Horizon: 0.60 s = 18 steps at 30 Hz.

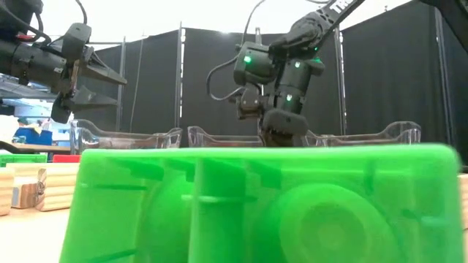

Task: Sort blocks by size
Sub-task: Put the large orange game piece into the middle transparent bin

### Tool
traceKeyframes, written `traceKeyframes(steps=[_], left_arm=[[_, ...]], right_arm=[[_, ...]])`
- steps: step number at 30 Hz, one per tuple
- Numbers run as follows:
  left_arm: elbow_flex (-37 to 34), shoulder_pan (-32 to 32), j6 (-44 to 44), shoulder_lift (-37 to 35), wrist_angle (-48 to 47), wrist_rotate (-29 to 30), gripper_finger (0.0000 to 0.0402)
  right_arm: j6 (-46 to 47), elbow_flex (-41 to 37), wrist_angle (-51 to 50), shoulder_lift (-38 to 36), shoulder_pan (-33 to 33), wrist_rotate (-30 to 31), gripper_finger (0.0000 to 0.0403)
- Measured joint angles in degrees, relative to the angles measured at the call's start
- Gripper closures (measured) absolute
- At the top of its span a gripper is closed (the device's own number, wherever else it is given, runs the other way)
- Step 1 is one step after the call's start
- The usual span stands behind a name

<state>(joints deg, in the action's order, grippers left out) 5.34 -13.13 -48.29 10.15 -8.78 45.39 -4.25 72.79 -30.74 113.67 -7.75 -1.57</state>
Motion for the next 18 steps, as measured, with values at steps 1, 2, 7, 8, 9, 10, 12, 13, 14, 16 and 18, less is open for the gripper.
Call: traceKeyframes(steps=[1, 2, 7, 8, 9, 10, 12, 13, 14, 16, 18], left_arm=[[0.00, 0.00, 0.00, -0.01, 0.00, 0.02, 0.0133], [0.00, 0.00, 0.02, -0.02, 0.00, 0.02, 0.0133], [0.00, 0.00, 0.00, -0.02, -0.17, 0.02, 0.0133], [0.00, 0.00, 0.02, -0.02, -0.17, 0.04, 0.0133], [0.00, -0.01, 0.02, -0.02, -0.17, 0.02, 0.0133], [0.00, 0.00, 0.02, -0.01, -0.17, 0.03, 0.0133], [0.00, -0.02, 0.00, 0.00, -0.20, 0.04, 0.0133], [0.00, 0.00, 0.02, 0.00, -0.20, 0.04, 0.0133], [0.00, 0.00, 0.00, 0.00, -0.18, 0.06, 0.0133], [0.00, 0.00, 0.00, 0.00, -0.17, 0.04, 0.0133], [0.00, -0.01, -0.11, 0.00, -0.17, 0.04, 0.0133]], right_arm=[[-0.03, 0.04, -0.13, -0.12, 0.00, 0.01, 0.0305], [-0.04, 0.16, -0.48, -0.27, 0.00, 0.00, 0.0298], [0.60, 4.73, -3.20, -1.53, -1.17, -0.78, 0.0299], [0.23, 6.42, -3.66, -2.14, -1.70, -0.57, 0.0299], [-0.35, 8.32, -3.67, -2.54, -2.35, 0.11, 0.0299], [-1.00, 10.33, -3.55, -2.86, -3.07, 0.94, 0.0299], [-2.47, 14.88, -3.55, -3.20, -4.95, 2.50, 0.0299], [-3.11, 17.13, -3.02, -3.29, -6.23, 3.33, 0.0299], [-3.33, 19.19, -2.43, -3.33, -7.69, 3.92, 0.0299], [-3.43, 21.83, -1.06, -3.34, -11.12, 5.03, 0.0299], [-3.20, 22.48, 0.84, -3.34, -14.57, 5.26, 0.0299]])
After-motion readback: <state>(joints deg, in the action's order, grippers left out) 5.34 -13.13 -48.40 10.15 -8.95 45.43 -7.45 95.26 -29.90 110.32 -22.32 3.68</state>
